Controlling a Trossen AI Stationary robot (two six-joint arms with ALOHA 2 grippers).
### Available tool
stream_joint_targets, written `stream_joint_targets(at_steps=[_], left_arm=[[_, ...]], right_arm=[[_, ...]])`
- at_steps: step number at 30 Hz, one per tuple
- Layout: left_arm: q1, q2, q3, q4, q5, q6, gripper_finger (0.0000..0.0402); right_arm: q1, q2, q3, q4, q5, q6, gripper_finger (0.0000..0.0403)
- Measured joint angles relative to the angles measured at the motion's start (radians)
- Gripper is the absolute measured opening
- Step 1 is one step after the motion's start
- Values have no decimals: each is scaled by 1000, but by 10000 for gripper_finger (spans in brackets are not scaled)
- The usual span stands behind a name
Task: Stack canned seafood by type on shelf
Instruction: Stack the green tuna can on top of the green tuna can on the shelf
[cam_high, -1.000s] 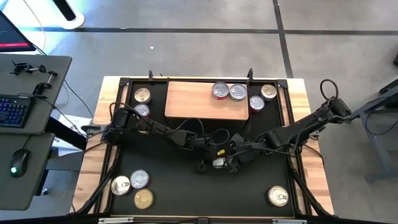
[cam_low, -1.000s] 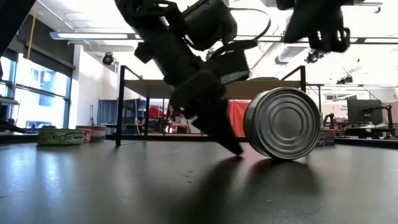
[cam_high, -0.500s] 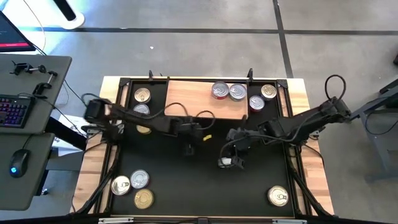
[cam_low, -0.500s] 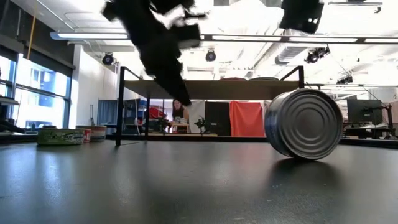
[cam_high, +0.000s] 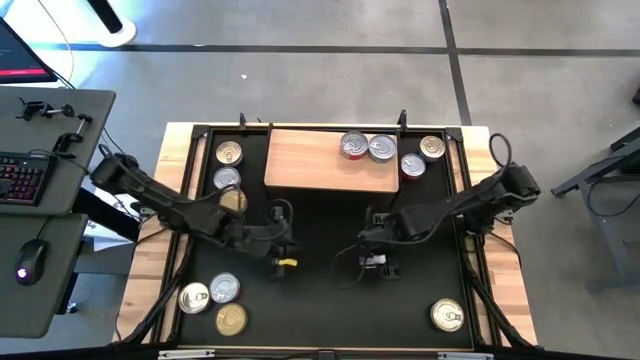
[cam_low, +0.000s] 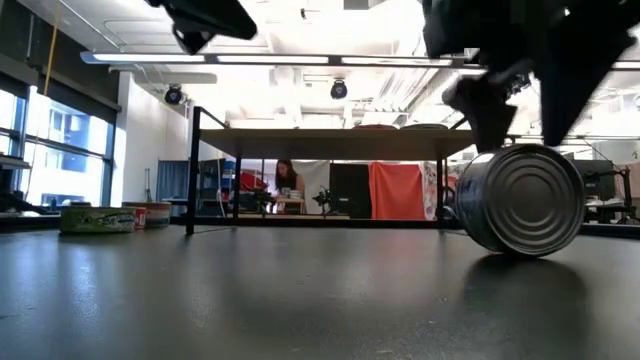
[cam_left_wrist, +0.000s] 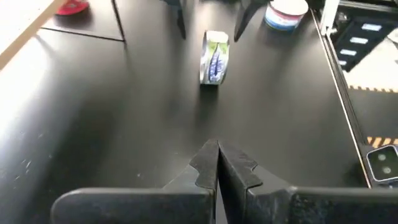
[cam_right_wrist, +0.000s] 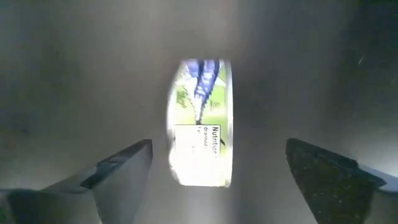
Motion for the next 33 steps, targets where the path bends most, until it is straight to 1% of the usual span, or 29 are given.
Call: stream_joint_targets(at_steps=[2, 6, 9, 12, 16, 19, 22, 24, 26, 28, 30, 33], left_arm=[[-21, -22, -1, -16, -30, -30, 0], [-56, -92, -1, -52, -43, -84, 0], [-74, -170, -1, -57, -65, -90, 0], [-86, -260, -1, -57, -145, -45, 0], [-89, -367, -1, -59, -244, 35, 0], [-89, -428, 0, -59, -288, 92, 0], [-89, -467, 0, -60, -304, 154, 0], [-89, -484, 0, -60, -315, 192, 0], [-89, -492, 0, -60, -326, 214, 0], [-89, -496, 0, -61, -328, 219, 0], [-88, -496, 0, -60, -328, 219, 0], [-88, -492, 0, -61, -325, 210, 0]], right_arm=[[0, 24, 0, -15, -7, 7, 361], [0, 65, 0, -7, -28, 31, 361], [1, 86, 0, -3, -8, 68, 345], [1, 96, 0, -2, 11, 87, 298], [1, 96, 17, -17, 15, 89, 196], [1, 96, 87, -62, 16, 80, 120], [1, 96, 220, -146, 24, 8, 117], [0, 96, 334, -216, 93, -46, 117], [-9, 96, 440, -272, 213, -97, 117], [-37, 95, 528, -300, 357, -141, 117], [-85, 94, 589, -333, 467, -167, 119], [-179, 94, 637, -426, 595, -164, 140]])
